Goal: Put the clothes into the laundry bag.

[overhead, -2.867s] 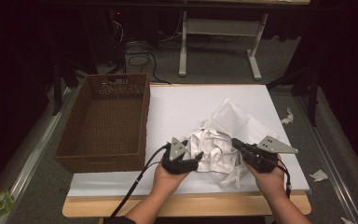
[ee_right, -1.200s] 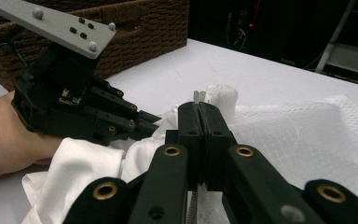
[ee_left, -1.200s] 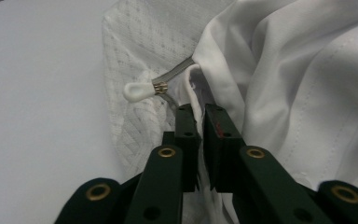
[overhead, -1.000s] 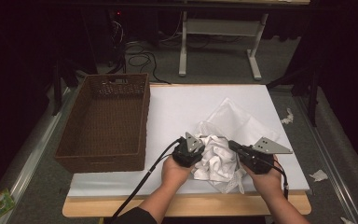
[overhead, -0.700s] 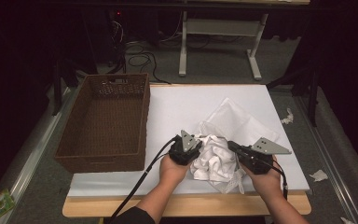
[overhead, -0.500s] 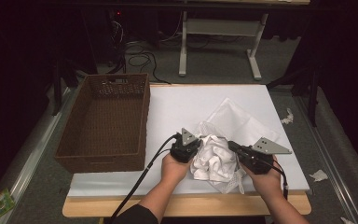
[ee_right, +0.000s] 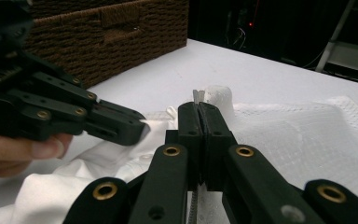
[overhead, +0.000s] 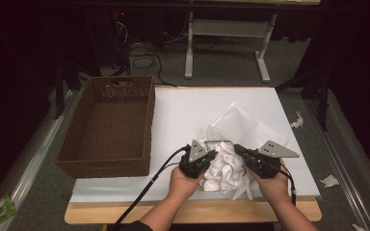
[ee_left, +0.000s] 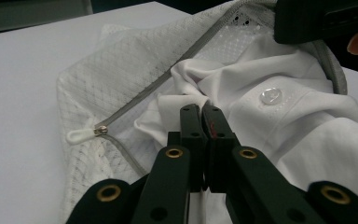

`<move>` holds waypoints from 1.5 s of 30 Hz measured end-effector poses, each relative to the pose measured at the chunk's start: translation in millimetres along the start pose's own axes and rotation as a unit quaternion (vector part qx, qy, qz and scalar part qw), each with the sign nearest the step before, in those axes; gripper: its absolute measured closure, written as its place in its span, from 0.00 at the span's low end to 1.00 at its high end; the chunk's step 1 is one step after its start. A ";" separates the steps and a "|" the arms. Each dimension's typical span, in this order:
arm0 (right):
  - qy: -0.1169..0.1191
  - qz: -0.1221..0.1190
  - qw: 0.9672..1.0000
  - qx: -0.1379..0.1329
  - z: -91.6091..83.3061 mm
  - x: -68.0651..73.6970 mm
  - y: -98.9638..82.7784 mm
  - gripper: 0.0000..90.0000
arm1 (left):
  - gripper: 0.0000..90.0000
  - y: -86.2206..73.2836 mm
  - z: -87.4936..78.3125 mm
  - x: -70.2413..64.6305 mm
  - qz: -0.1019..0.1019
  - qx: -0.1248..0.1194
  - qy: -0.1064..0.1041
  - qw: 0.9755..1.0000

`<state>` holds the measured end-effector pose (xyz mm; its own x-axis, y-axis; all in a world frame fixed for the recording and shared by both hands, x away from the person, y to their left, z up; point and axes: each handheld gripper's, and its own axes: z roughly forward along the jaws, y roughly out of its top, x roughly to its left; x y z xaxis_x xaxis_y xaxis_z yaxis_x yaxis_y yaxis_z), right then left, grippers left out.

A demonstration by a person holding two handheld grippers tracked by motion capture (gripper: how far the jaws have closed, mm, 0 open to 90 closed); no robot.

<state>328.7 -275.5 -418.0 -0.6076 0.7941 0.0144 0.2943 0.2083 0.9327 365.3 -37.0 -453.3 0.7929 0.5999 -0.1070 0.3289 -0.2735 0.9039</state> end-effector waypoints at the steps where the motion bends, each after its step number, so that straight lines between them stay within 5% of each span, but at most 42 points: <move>1: 0.003 -0.005 1.000 -0.002 0.6 0.1 0.2 0.99 | 0.98 -0.1 2.7 0.1 0.000 0.002 0.002 1.000; 7: 0.013 -0.008 1.000 -0.007 0.3 2.7 1.9 0.99 | 0.98 2.9 19.3 3.1 -0.006 0.015 0.004 1.000; 11: 0.007 -0.004 1.000 -0.013 -2.8 1.2 3.6 0.99 | 0.98 1.7 16.7 -7.6 0.019 0.013 -0.004 1.000; 14: -0.002 0.000 1.000 -0.016 -4.2 -1.2 3.4 0.99 | 0.98 -0.8 12.8 -10.4 0.020 0.010 -0.008 1.000; 19: 0.005 0.001 1.000 -0.019 -5.0 0.0 3.8 0.99 | 0.98 -3.0 10.7 -1.6 -0.008 0.002 0.004 1.000; 26: 0.015 -0.006 1.000 -0.018 -4.4 5.3 3.9 0.99 | 0.98 8.9 22.6 18.0 -0.047 -0.019 0.047 0.998; 32: 0.014 0.002 1.000 -0.019 -6.1 2.2 3.0 0.99 | 0.97 7.7 29.5 19.8 -0.058 -0.024 0.047 0.997; 38: 0.012 -0.002 1.000 -0.017 -6.9 0.3 2.0 0.99 | 0.63 -0.3 5.1 22.0 -0.065 -0.034 0.032 0.997; 45: 0.008 -0.004 1.000 -0.016 -7.6 1.4 2.1 0.99 | 0.42 -22.4 -19.4 17.7 -0.074 0.009 0.006 0.997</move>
<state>322.8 -278.3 -413.2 -0.6225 0.7825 0.0121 0.2651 0.1963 0.9440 362.0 -5.6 -467.4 0.7292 0.6430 -0.2343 0.4515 -0.1947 0.8708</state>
